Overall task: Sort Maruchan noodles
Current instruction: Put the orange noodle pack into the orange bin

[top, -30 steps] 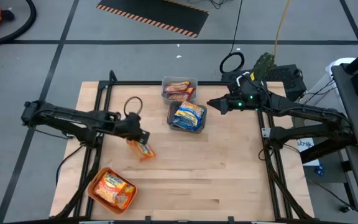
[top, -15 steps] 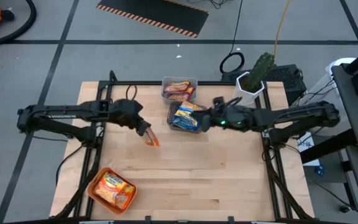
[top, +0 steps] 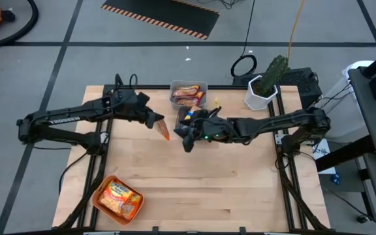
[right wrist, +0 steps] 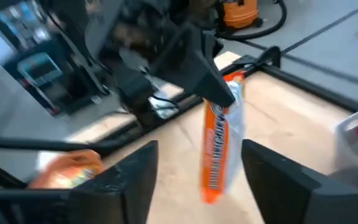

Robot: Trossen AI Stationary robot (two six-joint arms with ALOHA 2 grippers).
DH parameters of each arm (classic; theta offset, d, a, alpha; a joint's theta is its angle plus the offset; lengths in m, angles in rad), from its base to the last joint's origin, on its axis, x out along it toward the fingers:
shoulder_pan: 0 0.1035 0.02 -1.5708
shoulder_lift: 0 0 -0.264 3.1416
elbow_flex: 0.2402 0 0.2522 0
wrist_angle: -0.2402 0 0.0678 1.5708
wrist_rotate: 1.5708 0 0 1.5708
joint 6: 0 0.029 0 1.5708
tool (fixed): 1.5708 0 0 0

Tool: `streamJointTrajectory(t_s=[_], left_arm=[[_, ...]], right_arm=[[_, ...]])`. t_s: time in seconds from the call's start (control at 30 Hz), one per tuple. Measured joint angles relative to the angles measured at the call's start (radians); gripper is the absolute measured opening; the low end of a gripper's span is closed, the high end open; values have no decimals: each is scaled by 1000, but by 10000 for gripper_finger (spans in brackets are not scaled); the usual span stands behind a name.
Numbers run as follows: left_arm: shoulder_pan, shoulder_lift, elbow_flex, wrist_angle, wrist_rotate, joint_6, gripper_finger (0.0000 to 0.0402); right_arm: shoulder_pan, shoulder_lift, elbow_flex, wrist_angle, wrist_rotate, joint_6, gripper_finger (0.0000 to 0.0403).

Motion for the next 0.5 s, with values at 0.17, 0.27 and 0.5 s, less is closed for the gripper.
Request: streamJointTrajectory(t_s=[0.17,0.27,0.5], left_arm=[[40,3,0,38,-4,-5,0],[64,3,0,60,-26,-36,0],[107,27,1,113,-75,-5,0]], right_arm=[[-45,2,-1,-51,4,-122,286],[-89,2,-9,-52,-32,-156,317],[-181,13,-19,-56,-192,-216,344]])
